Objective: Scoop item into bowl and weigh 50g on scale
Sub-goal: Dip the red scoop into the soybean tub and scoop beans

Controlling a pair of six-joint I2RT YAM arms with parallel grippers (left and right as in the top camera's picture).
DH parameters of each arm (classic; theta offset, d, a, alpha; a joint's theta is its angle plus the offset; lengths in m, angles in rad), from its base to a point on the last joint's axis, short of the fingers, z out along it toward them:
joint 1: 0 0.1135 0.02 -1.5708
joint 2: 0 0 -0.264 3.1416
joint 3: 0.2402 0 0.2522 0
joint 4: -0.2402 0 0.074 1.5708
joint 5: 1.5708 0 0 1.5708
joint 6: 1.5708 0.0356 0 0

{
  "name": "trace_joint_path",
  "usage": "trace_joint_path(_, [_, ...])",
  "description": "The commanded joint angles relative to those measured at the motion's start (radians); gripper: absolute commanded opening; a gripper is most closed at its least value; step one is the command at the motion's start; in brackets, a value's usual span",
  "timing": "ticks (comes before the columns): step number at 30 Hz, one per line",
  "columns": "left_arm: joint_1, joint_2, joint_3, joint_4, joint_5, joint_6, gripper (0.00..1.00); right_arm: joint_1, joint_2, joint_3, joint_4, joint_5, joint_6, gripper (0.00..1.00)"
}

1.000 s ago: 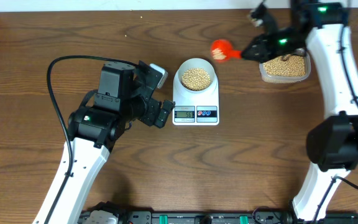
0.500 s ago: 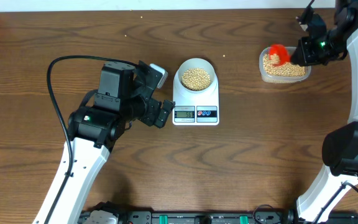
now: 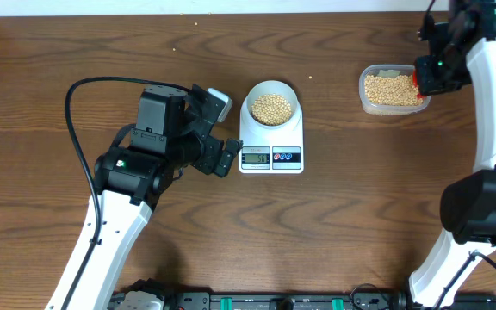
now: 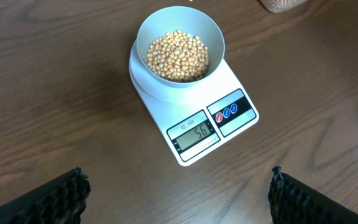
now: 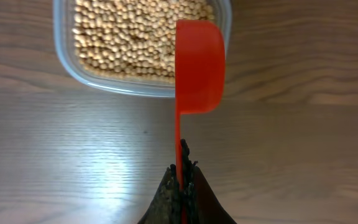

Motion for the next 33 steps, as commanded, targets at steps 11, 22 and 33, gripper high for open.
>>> trace_joint_path(11, [-0.002, 0.0, -0.003, 0.0, 0.012, 0.002, 0.94, 0.106, -0.024, 0.018, 0.068, 0.248, 0.018, 0.01])
trace_joint_path(22, [-0.002, 0.0, -0.003, 0.0, 0.012, 0.002, 0.94, 0.105, -0.024, 0.02, 0.128, -0.106, -0.009, 0.01])
trace_joint_path(33, [-0.002, 0.0, -0.003, 0.0, 0.012, 0.002, 0.94, 0.177, -0.024, 0.025, 0.41, -0.538, 0.034, 0.01])
